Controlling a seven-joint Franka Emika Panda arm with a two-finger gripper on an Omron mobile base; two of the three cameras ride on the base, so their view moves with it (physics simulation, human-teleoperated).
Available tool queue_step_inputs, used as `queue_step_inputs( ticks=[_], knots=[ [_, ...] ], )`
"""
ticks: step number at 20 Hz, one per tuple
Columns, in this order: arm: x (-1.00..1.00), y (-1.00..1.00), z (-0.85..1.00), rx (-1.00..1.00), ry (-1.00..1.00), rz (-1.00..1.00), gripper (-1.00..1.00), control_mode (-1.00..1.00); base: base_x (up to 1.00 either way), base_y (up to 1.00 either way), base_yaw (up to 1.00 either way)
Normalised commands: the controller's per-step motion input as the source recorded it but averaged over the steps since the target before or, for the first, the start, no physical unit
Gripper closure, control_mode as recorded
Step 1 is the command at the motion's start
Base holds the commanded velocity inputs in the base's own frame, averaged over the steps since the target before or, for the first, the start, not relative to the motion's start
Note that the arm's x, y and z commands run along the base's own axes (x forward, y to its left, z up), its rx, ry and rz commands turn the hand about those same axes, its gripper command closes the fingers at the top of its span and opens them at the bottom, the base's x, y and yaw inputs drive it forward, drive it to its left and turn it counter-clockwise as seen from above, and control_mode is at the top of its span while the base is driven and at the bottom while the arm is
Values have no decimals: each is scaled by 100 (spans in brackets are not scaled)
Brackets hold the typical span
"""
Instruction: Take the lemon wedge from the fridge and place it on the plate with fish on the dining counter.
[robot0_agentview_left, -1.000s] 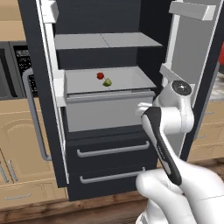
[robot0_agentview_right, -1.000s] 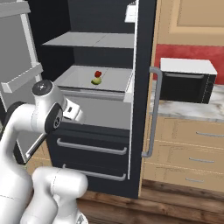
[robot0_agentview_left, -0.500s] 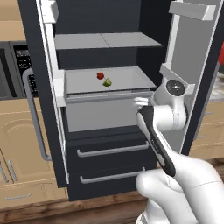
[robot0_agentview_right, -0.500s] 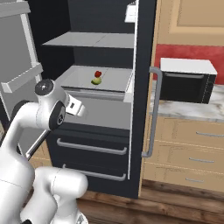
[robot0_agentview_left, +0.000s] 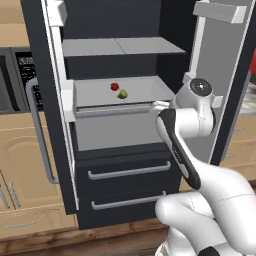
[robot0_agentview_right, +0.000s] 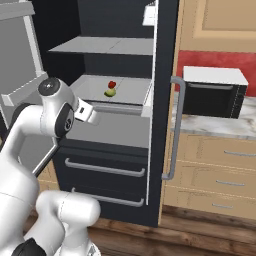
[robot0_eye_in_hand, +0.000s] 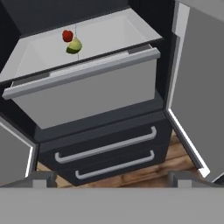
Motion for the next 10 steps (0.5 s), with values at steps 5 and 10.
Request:
queue_step_inputs(
  ticks=[5, 10],
  knots=[
    [-3, -8, 5, 1, -2, 0, -100, -100, 0, 0, 0],
    [-1, -1, 0, 0, -1, 0, -100, -100, 0, 0, 0]
  ],
)
